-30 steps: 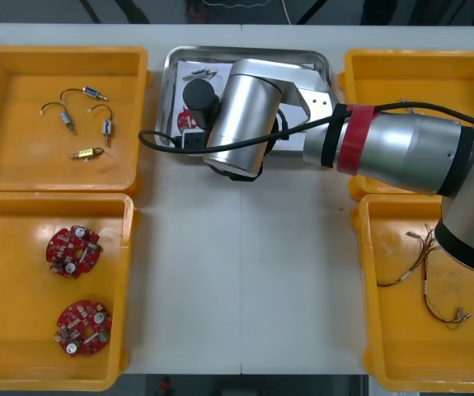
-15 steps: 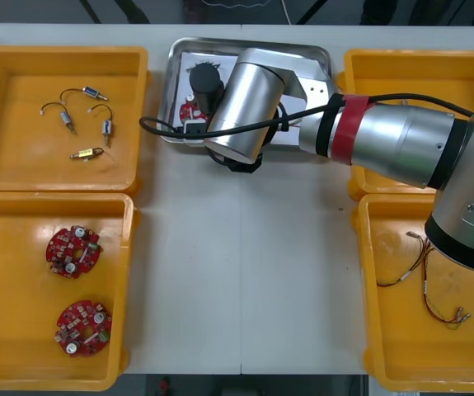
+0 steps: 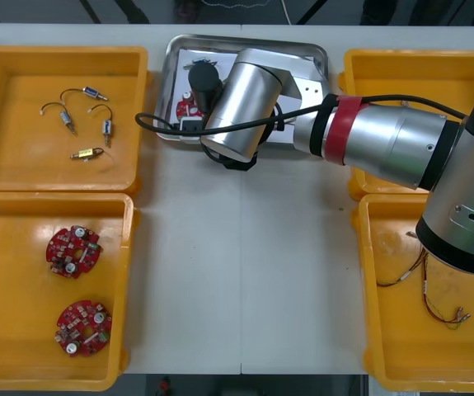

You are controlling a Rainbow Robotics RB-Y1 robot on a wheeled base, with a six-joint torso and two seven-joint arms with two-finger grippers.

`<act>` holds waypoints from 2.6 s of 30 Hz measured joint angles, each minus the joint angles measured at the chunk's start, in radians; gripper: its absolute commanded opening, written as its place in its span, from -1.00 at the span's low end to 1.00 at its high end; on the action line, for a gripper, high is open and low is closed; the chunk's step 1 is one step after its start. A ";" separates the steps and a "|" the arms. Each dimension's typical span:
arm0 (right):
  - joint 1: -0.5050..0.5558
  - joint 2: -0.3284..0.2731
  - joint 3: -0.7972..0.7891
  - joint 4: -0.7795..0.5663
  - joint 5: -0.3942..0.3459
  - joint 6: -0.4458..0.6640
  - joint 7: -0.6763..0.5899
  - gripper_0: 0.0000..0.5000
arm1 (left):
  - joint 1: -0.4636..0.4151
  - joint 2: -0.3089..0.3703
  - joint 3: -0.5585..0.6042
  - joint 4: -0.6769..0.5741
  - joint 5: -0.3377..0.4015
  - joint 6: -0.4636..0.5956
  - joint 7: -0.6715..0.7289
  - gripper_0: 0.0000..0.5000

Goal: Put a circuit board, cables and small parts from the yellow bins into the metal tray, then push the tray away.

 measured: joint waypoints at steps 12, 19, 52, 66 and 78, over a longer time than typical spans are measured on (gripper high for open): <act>-0.002 0.006 -0.021 -0.003 -0.001 0.024 0.070 1.00 | 0.000 0.000 0.000 0.000 0.000 0.000 0.000 1.00; 0.015 -0.006 -0.152 -0.132 -0.016 0.212 0.070 1.00 | 0.000 0.000 0.000 0.000 0.000 0.000 0.000 1.00; 0.662 -0.137 -0.932 -1.137 0.151 0.797 -0.423 1.00 | 0.000 0.000 0.000 0.000 0.000 0.000 0.000 1.00; 0.898 -0.295 -1.209 -1.224 0.037 0.798 -0.633 1.00 | 0.000 0.000 0.000 -0.001 0.000 0.000 0.000 1.00; 1.067 -0.406 -1.434 -1.227 -0.082 0.798 -0.633 1.00 | 0.000 0.000 0.000 -0.001 0.000 0.000 0.000 1.00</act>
